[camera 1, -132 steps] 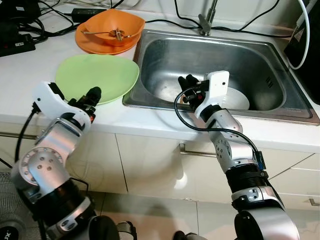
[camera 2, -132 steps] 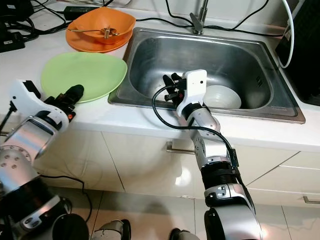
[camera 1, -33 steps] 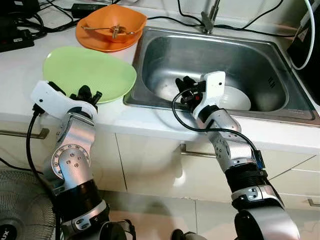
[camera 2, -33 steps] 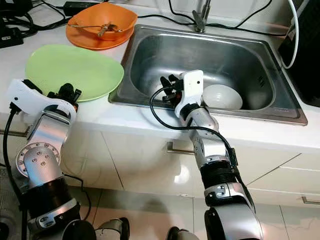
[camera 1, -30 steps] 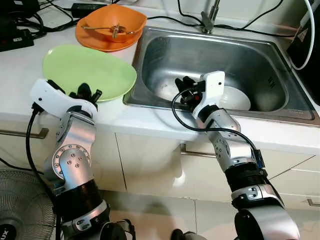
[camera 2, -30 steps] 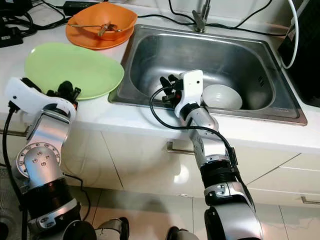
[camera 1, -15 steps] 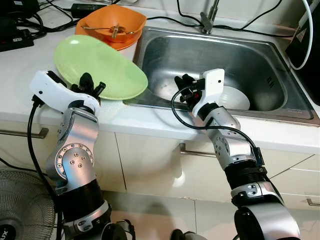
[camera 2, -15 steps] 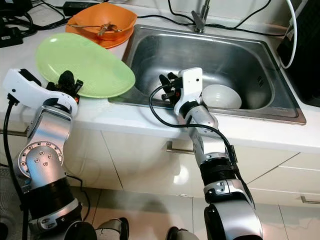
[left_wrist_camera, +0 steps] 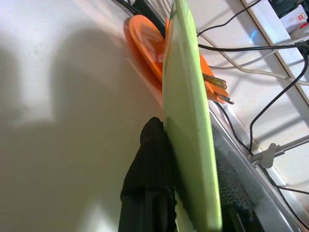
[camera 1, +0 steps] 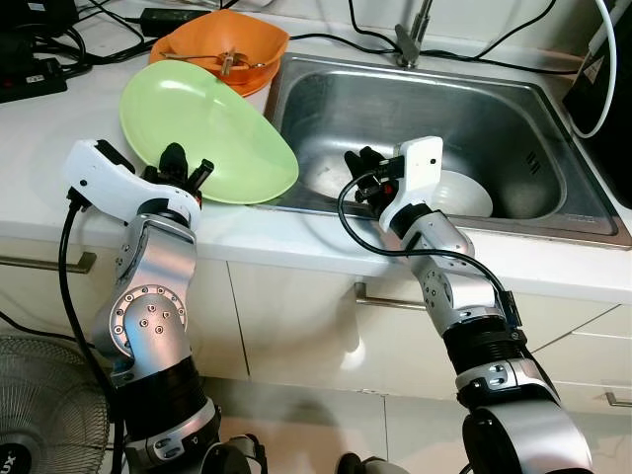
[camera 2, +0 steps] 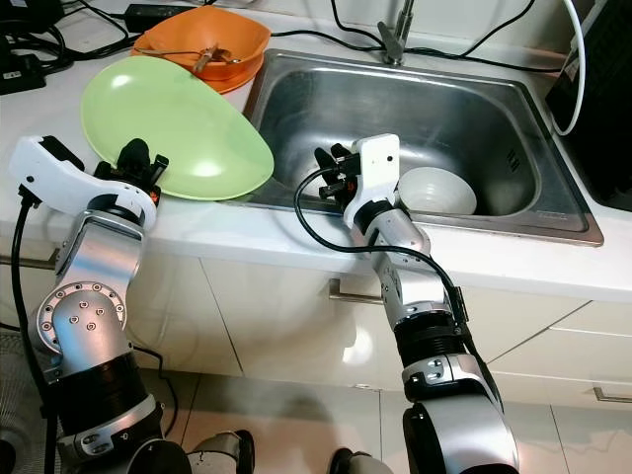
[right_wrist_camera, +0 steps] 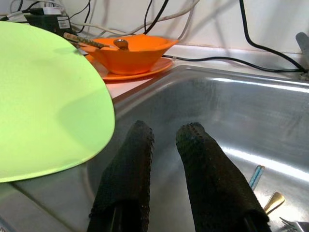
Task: Kitchen organization
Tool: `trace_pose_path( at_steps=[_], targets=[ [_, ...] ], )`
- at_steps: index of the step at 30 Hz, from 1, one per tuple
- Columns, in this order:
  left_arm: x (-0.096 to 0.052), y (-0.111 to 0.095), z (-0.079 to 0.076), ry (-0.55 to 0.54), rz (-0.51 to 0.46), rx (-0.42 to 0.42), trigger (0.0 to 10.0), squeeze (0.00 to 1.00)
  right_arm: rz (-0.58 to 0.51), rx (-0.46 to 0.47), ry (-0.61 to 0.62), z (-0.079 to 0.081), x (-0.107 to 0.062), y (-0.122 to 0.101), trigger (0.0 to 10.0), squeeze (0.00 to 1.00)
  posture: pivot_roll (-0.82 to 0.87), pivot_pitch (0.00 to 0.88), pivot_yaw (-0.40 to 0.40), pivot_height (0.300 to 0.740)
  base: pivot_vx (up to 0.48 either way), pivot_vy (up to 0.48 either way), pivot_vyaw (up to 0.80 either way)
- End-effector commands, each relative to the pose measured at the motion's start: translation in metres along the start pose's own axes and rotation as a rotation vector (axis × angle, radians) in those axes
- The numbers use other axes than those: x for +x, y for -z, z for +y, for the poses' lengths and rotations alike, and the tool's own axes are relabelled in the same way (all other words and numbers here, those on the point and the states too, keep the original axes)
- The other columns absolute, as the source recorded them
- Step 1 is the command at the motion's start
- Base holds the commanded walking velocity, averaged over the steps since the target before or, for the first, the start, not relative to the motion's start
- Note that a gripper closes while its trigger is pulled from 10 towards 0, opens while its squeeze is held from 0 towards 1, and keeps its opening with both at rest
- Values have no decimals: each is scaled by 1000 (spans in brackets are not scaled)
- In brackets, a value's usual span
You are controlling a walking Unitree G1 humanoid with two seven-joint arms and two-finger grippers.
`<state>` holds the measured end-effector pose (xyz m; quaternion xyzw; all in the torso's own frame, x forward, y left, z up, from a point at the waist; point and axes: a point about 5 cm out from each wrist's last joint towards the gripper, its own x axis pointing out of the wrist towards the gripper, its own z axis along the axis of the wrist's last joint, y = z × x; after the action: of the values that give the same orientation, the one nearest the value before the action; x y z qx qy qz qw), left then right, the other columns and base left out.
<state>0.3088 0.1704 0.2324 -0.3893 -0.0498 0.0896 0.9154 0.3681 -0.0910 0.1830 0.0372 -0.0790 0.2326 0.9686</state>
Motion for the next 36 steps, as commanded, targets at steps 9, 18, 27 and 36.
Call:
trace_pose_path(
  at_steps=[9,18,27,36],
  targets=[
    [-8,0,-25,185,-5,-2,0,0,-10,-7,7,-3,1,-2,10000,0,220,110,-63,740,0,0,0],
    [-13,-3,-38,282,-21,-19,10000,0,-10,-8,12,-4,0,-2,10000,0,219,109,-64,740,0,0,0],
    [-15,-2,-45,333,-31,-4,10000,0,-10,-8,22,-6,0,-2,10000,0,215,109,-61,740,0,0,0],
    [-20,-6,-59,424,-63,0,10000,0,-20,12,78,-16,-1,-5,10000,0,215,110,-60,740,0,0,0]
  ],
)
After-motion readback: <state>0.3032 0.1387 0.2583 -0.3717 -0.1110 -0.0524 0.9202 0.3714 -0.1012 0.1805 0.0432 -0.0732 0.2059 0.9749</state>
